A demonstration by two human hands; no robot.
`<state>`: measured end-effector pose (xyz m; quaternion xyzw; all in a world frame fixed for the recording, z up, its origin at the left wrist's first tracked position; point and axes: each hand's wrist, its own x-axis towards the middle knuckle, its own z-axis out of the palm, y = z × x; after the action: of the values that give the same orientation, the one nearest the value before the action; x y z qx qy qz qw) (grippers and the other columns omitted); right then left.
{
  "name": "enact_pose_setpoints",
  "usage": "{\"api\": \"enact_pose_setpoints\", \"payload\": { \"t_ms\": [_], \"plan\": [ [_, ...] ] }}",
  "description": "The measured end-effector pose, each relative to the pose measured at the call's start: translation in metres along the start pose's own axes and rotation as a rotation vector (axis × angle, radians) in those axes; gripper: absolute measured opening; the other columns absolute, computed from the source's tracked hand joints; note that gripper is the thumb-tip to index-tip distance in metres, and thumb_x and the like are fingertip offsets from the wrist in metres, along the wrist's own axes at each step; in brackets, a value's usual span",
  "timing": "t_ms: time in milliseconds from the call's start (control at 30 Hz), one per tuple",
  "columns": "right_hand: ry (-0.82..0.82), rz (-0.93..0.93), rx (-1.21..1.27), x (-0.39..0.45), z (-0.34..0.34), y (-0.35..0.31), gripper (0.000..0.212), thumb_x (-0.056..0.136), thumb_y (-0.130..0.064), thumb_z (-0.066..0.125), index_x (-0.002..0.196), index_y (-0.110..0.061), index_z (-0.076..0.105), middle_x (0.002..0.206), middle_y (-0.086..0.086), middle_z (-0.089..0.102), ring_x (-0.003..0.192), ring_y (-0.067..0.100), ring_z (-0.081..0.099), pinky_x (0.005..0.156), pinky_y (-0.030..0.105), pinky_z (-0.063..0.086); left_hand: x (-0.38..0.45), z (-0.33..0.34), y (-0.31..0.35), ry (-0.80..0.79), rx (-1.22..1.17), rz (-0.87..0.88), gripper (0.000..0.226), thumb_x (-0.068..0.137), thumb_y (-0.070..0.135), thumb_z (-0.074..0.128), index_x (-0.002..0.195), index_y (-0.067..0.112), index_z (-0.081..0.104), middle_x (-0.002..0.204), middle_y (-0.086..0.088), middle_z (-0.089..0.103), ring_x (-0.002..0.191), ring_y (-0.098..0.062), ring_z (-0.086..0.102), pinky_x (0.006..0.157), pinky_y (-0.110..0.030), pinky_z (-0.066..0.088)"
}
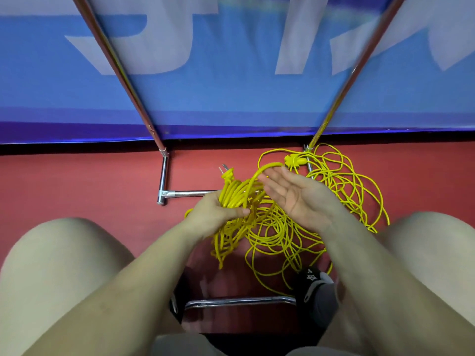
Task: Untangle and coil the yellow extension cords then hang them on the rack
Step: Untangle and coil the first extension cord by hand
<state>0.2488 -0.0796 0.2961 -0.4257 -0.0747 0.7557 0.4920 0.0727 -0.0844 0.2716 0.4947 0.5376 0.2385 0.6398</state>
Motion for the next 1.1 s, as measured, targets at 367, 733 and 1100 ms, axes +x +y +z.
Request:
{"api": "enact_pose_setpoints", "payload": {
  "t_ms": [367,733,1100],
  "plan": [
    [-0.094,-0.115,-1.503,0.022,-0.021,0.04,0.037,0.089,-0.016,0.06,0.126,-0.018,0.054,0.109,0.0,0.057,0.103,0.017,0.059,0.083,0.021,0.044,0.035,-0.015,0.008,0.15,-0.62,-0.215,0.02,0.092,0.019,0.054,0.086,0.005,0.068,0.047,0.002,0.046,0.039,-0.006,0.042,0.045,-0.017,0.041],
    [-0.063,-0.32,-1.448,0.03,-0.019,0.035,0.005,0.089,-0.021,0.061,0.091,-0.02,0.057,0.081,-0.006,0.055,0.082,0.017,0.058,0.08,0.032,0.045,0.027,-0.021,0.022,0.048,-0.649,-0.184,0.01,0.093,0.013,0.051,0.089,0.012,0.06,0.077,0.0,0.072,0.038,-0.001,0.042,0.046,-0.017,0.045],
    [0.147,-0.311,-0.732,0.023,-0.01,-0.003,0.017,0.098,-0.022,0.045,0.091,-0.012,0.056,0.077,0.0,0.065,0.054,0.006,0.066,0.055,0.016,0.053,0.03,-0.034,0.017,0.156,-0.39,-0.033,0.014,0.094,0.005,0.051,0.084,0.014,0.047,0.079,0.0,0.074,0.051,-0.006,0.064,0.039,-0.014,0.044]
  ]
}}
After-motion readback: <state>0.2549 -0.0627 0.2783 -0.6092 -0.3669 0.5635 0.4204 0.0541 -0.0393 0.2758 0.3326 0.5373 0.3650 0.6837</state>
